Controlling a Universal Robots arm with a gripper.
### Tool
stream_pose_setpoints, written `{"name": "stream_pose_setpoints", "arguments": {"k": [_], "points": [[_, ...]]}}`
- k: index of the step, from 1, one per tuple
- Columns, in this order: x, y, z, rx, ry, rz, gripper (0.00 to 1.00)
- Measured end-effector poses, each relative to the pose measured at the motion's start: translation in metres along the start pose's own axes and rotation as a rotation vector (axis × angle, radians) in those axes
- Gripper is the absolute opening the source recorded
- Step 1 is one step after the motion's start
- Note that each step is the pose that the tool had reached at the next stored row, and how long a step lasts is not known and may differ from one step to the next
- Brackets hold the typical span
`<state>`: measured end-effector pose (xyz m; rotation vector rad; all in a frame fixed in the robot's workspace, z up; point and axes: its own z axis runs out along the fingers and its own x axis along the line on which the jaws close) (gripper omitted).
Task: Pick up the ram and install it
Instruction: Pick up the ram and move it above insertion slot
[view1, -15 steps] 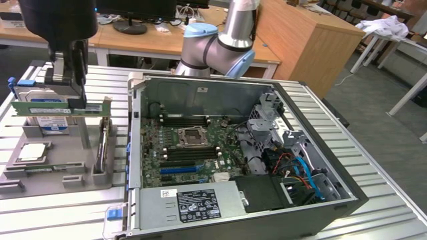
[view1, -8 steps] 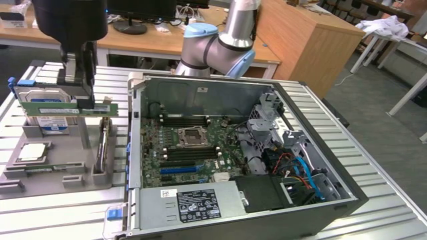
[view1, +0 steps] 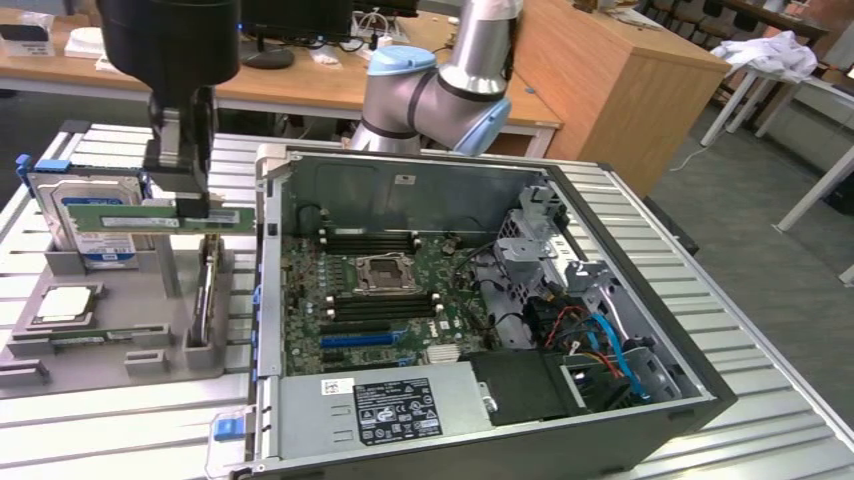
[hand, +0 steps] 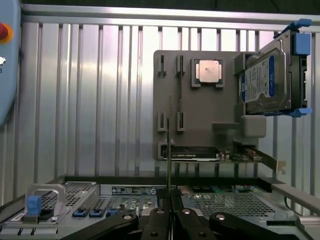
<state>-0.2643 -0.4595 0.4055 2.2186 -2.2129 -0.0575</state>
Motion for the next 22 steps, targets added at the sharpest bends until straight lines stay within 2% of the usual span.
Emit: {"name": "stream_pose_setpoints", "arguments": {"k": [22], "points": [[0.0,-0.0447,-0.0014,-0.0001,0.0001,0.0,0.12]]}}
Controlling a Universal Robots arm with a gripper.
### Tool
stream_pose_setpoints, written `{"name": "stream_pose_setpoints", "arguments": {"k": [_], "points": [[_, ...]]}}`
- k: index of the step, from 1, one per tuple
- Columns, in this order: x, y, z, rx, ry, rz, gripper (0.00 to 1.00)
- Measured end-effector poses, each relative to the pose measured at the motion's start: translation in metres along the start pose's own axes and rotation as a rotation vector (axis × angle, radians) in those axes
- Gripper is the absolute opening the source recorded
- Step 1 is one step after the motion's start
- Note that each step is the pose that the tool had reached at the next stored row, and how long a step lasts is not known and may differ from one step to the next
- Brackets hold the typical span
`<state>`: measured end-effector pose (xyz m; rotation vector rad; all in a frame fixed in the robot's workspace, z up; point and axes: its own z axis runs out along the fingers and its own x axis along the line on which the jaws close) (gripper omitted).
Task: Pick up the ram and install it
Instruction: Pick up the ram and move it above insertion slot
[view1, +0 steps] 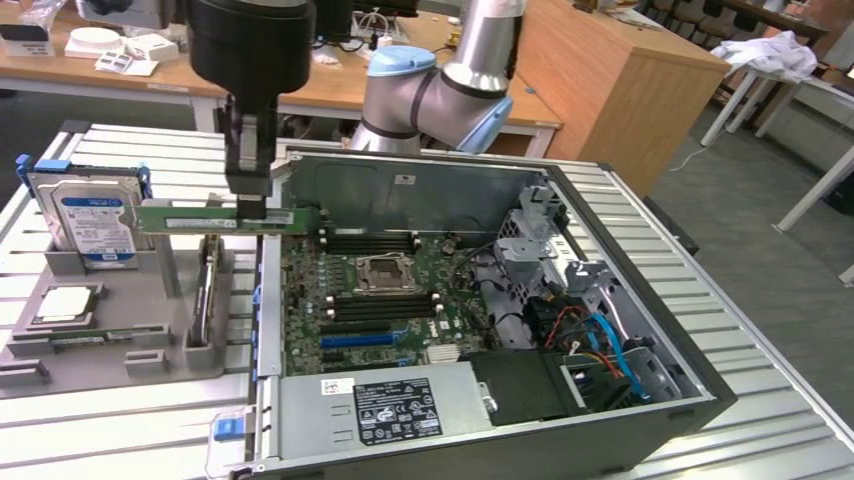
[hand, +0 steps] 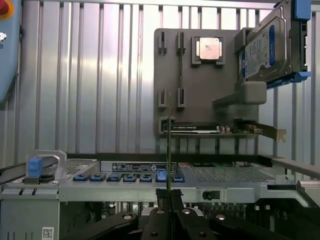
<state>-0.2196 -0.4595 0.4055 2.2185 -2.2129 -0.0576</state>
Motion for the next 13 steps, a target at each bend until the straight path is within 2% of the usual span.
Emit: {"name": "stream_pose_setpoints", "arguments": {"k": [13], "points": [[0.0,-0.0291,-0.0009,0.0,0.0,0.0,0.12]]}}
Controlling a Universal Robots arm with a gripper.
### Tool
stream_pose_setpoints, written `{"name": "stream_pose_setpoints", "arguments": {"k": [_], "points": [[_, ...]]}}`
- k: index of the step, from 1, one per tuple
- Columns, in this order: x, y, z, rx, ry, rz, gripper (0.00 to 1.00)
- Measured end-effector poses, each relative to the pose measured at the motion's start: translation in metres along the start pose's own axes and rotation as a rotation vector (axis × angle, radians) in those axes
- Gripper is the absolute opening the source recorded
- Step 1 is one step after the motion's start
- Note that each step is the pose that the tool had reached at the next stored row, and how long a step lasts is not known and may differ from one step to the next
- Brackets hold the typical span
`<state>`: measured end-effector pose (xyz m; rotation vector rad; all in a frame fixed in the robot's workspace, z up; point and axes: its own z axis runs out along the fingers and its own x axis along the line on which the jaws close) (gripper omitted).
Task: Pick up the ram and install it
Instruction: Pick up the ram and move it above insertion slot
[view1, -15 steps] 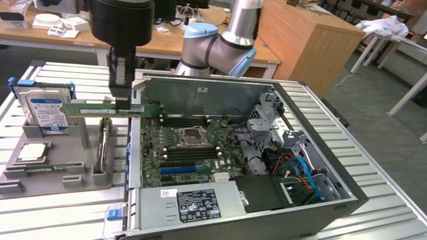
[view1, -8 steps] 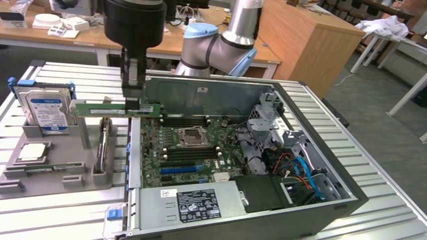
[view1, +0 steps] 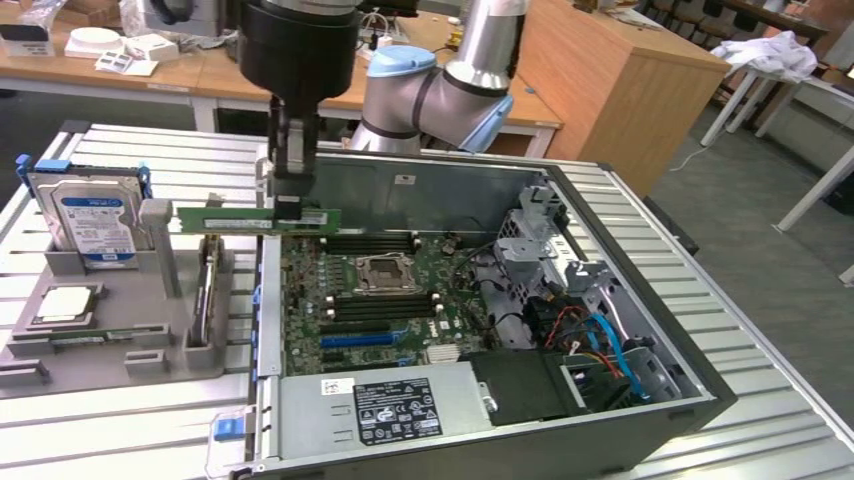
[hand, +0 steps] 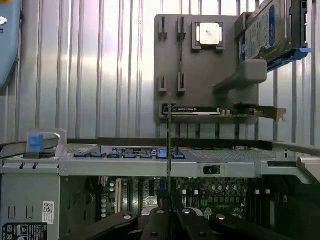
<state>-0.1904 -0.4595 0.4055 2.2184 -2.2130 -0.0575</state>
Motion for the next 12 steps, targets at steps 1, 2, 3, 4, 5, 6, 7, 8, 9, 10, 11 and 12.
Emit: {"name": "stream_pose_setpoints", "arguments": {"k": [1,2,3,4,5,6,7,8,9,10,11,12], "points": [[0.0,-0.0022,0.0,0.0,0.0,0.0,0.12],[0.0,-0.0045,-0.0001,0.0,0.0,0.0,0.12],[0.0,-0.0067,-0.0002,0.0,0.0,0.0,0.12],[0.0,-0.0091,-0.0003,0.0,0.0,0.0,0.12],[0.0,-0.0115,-0.0004,0.0,0.0,0.0,0.12],[0.0,-0.0137,-0.0004,0.0,0.0,0.0,0.12],[0.0,-0.016,-0.0005,0.0001,-0.0001,0.0,0.12],[0.0,-0.0183,-0.0005,0.0001,-0.0001,0.0,0.12],[0.0,-0.0206,-0.0006,0.0,0.0,0.0,0.12],[0.0,-0.023,-0.0007,0.0,0.0,0.0,0.12],[0.0,-0.0254,-0.0008,0.0,0.0,0.0,0.12],[0.0,-0.0279,-0.0008,0.0,-0.0001,0.0,0.12]]}}
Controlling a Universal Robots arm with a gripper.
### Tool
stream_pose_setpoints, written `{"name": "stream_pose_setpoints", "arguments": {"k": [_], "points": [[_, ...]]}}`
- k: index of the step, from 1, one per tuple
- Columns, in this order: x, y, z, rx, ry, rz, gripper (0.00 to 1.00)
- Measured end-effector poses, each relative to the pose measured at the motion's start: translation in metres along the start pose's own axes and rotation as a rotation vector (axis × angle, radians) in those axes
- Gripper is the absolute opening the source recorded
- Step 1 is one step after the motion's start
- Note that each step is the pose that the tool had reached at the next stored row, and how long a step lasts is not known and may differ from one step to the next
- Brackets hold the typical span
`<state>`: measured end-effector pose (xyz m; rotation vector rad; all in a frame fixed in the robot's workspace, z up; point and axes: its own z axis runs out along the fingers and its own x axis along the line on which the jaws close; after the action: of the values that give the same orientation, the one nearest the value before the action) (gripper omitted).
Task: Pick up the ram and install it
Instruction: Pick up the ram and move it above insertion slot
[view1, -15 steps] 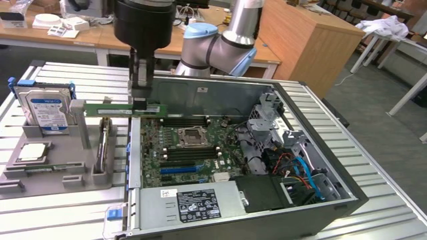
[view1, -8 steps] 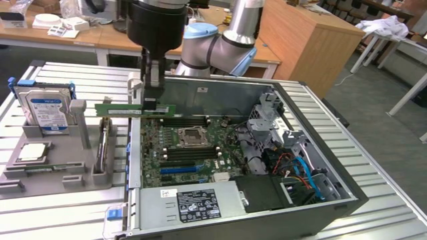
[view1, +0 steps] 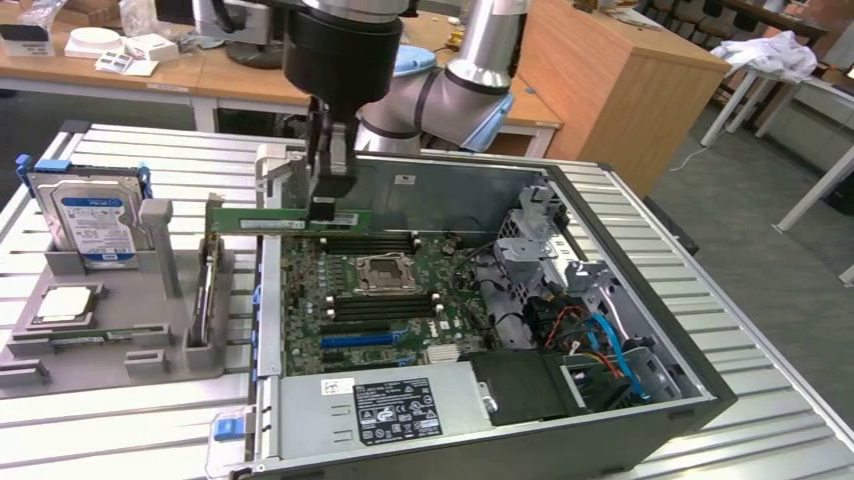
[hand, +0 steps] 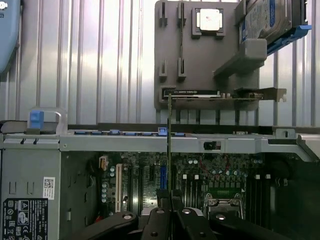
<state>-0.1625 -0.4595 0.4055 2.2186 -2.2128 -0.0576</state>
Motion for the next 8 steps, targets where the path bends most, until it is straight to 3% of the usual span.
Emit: {"name": "stream_pose_setpoints", "arguments": {"k": [8], "points": [[0.0,-0.0192,-0.0007,-0.0001,0.0001,0.0,0.12]]}}
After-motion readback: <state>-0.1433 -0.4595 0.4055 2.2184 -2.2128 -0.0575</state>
